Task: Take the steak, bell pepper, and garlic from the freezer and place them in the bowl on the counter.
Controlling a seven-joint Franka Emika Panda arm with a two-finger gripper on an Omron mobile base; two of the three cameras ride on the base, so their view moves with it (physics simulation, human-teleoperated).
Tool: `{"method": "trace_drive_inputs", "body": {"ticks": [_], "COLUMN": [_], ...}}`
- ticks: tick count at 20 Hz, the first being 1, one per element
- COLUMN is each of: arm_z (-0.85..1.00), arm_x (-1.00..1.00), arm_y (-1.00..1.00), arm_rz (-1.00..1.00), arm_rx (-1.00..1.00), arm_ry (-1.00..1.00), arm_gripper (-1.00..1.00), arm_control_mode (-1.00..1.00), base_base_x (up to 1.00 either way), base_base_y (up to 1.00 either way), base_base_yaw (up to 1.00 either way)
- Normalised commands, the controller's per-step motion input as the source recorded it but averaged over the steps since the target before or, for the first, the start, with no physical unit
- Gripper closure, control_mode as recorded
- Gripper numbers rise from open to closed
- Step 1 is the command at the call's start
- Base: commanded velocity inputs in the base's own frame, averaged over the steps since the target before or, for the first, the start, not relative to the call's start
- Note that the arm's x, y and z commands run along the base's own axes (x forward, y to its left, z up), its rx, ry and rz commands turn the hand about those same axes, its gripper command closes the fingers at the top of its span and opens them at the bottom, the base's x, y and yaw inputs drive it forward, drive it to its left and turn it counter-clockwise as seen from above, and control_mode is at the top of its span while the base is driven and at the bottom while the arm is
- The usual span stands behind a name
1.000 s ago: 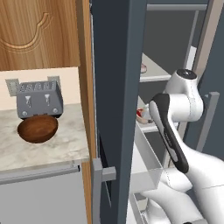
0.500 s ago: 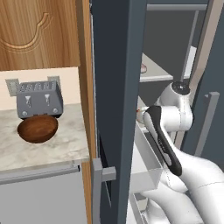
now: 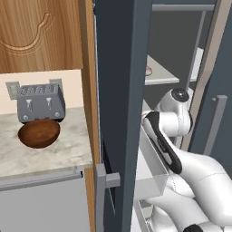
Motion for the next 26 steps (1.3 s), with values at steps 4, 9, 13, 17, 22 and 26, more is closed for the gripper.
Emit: {"method": "trace_drive_inputs", "body": {"ticks": [4, 9, 13, 17, 22, 26], "arm_z": [-0.02, -0.21, -0.30, -0.24, -0.19, -0.14], "arm_x": [0.25, 0.28, 0.28, 0.26, 0.18, 0.17], "arm_y": [0.00, 0.00, 0.00, 0.00, -0.02, 0.00], "arm_rz": [-0.03, -0.02, -0.02, -0.05, -0.11, -0.13], "arm_rx": [0.00, 0.00, 0.00, 0.00, 0.00, 0.00], "arm_ry": [0.07, 0.01, 0.00, 0.00, 0.00, 0.00], "arm_gripper": [-1.00, -1.00, -1.00, -1.00, -1.00, -1.00], "arm_control_mode": [-1.00, -1.00, -1.00, -1.00, -1.00, -1.00], "base_base_x": [0.00, 0.00, 0.00, 0.00, 0.00, 0.00], "base_base_y": [0.00, 0.00, 0.00, 0.00, 0.00, 0.00], "base_base_yaw": [0.00, 0.00, 0.00, 0.00, 0.00, 0.00]}}
